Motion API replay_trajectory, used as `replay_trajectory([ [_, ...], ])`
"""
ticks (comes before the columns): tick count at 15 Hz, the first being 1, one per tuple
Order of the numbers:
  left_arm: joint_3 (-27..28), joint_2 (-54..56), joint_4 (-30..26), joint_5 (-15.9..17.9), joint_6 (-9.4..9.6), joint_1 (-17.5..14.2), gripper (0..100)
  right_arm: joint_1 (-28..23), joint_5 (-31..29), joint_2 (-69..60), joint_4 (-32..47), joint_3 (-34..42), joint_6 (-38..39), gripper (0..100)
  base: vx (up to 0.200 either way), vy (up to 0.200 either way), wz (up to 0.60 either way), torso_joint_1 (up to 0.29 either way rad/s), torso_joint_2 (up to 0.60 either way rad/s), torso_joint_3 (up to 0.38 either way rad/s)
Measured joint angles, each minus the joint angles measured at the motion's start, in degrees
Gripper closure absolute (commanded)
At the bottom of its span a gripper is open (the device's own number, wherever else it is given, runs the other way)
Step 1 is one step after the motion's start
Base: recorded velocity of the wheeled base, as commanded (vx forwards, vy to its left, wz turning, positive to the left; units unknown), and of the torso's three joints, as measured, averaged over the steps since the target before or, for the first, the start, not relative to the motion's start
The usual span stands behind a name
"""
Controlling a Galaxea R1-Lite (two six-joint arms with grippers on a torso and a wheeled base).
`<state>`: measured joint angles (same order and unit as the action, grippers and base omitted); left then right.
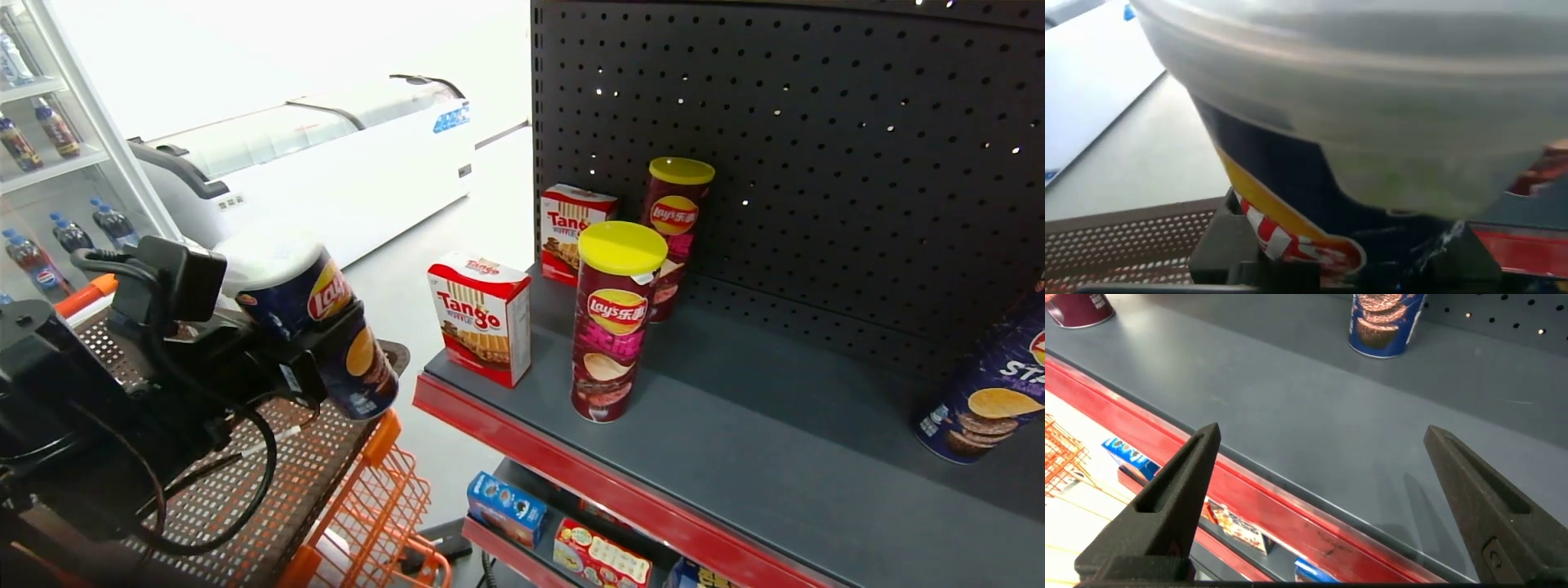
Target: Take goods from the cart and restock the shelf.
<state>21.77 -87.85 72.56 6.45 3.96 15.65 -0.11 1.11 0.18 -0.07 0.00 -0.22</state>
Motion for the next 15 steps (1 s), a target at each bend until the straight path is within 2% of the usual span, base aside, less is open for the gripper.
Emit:
replay_trajectory([
  [4,-2.3,6.8,-3.2,0.2,-0.05,9.7,100,0.0,0.0,0.0,0.0,0.0,0.0,0,0.000,0.000,0.00,0.000,0.00,0.000],
  [7,-2.9,9.7,-6.1,0.0,0.13,13.7,100,0.0,0.0,0.0,0.0,0.0,0.0,0,0.000,0.000,0.00,0.000,0.00,0.000],
  [10,-1.9,13.5,-20.4,0.2,0.17,18.1,100,0.0,0.0,0.0,0.0,0.0,0.0,0,0.000,0.000,0.00,0.000,0.00,0.000],
  [11,-0.6,14.6,-22.9,0.3,0.16,19.5,100,0.0,0.0,0.0,0.0,0.0,0.0,0,0.000,0.000,0.00,0.000,0.00,0.000],
  [15,3.0,14.9,-24.2,1.7,0.11,24.3,100,0.0,0.0,0.0,0.0,0.0,0.0,0,0.000,0.000,0.00,0.000,0.00,0.000],
])
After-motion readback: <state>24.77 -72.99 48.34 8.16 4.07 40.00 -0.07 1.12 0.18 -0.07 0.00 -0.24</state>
